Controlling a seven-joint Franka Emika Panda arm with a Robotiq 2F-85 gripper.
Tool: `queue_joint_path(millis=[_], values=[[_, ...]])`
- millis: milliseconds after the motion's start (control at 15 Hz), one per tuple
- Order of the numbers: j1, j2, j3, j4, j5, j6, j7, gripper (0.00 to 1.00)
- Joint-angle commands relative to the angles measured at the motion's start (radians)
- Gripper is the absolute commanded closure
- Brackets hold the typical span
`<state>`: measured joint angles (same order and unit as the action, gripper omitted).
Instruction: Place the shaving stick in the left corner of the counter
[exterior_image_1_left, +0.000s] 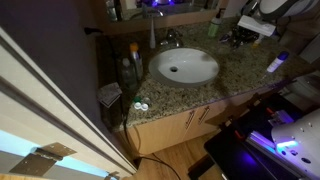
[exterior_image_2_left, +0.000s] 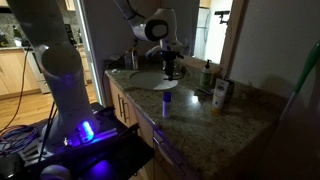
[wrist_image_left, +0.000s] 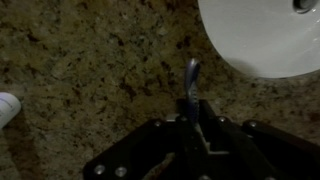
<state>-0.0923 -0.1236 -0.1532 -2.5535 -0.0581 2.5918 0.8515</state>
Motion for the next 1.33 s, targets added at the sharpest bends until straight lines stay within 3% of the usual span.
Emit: queue_joint_path(millis=[0, 133, 200, 333, 533, 733, 800, 1000, 1067, 1267], values=[[-0.032, -0.039, 0.042, -0.004, 0.008, -0.020, -0.005, 0.85], [-0.036, -0.048, 0.047, -0.007, 0.010, -0.019, -0.004, 0.85], [-0.038, -0.033, 0.044, -0.006, 0.008, -0.016, -0.002, 0.96], [0.007, -0.041, 0.074, -0.002, 0.023, -0.059, -0.078, 0.96], [0.076, -0.118, 0.181, 0.009, 0.019, -0.112, -0.074, 0.96], [0.163, -0.162, 0.250, 0.070, 0.102, -0.190, -0.153, 0.96], [0.120, -0.128, 0.250, 0.044, 0.070, -0.132, -0.083, 0.85], [0.155, -0.170, 0.281, 0.066, 0.096, -0.174, -0.105, 0.85], [0.153, -0.171, 0.278, 0.066, 0.096, -0.174, -0.114, 0.96], [0.203, -0.092, 0.313, 0.140, 0.099, -0.230, -0.203, 0.96]])
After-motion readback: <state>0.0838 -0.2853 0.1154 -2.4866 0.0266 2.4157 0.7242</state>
